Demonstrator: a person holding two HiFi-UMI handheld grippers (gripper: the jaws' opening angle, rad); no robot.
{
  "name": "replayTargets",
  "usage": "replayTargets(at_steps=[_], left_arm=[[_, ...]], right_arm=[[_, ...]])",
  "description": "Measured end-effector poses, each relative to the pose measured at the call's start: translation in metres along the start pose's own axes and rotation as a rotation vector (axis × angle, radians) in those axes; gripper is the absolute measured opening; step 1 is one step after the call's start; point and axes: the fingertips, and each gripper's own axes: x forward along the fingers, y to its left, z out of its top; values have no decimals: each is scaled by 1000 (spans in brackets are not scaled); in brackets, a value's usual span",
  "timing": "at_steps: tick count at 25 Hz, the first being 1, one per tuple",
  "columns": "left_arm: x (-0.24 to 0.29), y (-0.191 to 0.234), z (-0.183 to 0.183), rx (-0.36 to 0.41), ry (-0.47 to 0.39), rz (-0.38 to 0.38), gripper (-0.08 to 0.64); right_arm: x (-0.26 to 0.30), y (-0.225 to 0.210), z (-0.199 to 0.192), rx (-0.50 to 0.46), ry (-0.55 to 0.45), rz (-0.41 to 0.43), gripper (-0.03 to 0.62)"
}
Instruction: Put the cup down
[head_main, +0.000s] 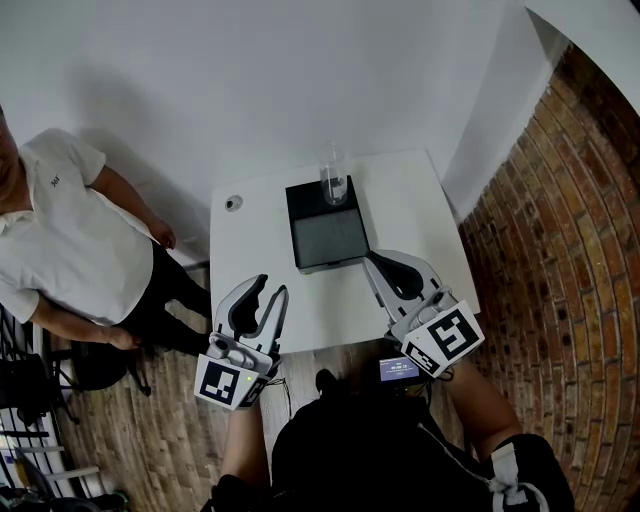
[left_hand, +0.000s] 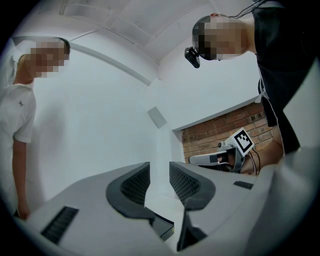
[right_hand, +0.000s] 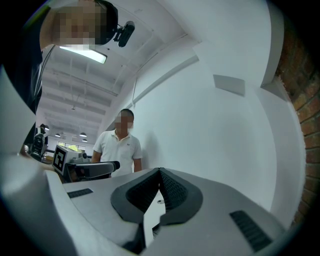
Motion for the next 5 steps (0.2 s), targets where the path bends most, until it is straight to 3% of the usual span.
replayTargets(at_steps=[5], left_arm=[[-2, -1, -4, 13, 1, -6, 126]], right_arm=[[-1, -1, -1, 5, 3, -1, 11]])
